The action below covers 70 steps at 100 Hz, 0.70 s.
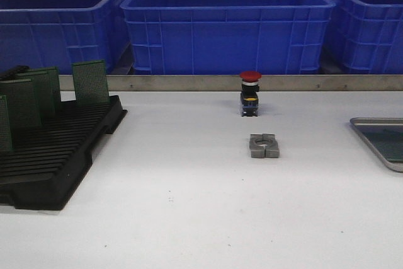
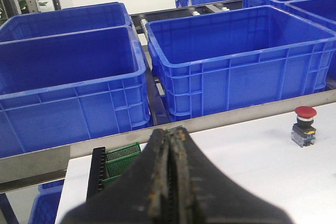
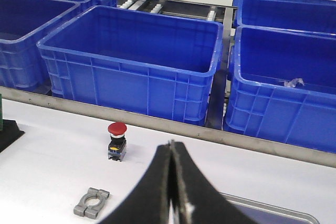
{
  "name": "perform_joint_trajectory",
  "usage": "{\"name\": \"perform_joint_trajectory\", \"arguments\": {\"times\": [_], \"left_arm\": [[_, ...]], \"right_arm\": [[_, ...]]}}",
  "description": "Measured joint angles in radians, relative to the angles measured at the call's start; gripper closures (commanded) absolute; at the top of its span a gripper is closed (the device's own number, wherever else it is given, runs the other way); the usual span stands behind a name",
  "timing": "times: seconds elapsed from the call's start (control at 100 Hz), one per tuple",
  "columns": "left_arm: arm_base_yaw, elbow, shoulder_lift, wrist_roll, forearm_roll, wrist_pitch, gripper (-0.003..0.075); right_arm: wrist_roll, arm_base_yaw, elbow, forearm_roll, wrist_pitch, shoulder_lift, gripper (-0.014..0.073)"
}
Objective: Place circuit board on tray
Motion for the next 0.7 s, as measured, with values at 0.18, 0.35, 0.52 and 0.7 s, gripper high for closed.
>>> {"name": "perform_joint_trajectory", "arguments": {"times": [0.18, 0.35, 0.52, 0.7], "left_arm": [[0.0, 0.0, 0.0, 0.0, 0.008, 0.0, 0.0738], [0.0, 0.0, -0.001, -0.014, 0.064, 0.0, 0.0738], [0.036, 0.017, -0.056, -0.096, 0.152, 0.029, 0.0738], [0.101, 0.084, -0.179, -0.17, 0.21, 0.057, 0.0738]], "right_arm": [[0.0, 0.0, 0.0, 0.0, 0.0, 0.0, 0.0662], [0.0, 0.0, 0.0, 0.0, 0.0, 0.0, 0.0662], [0.0, 0.0, 0.0, 0.0, 0.0, 0.0, 0.0662], [0.0, 0.0, 0.0, 0.0, 0.0, 0.0, 0.0662]]}}
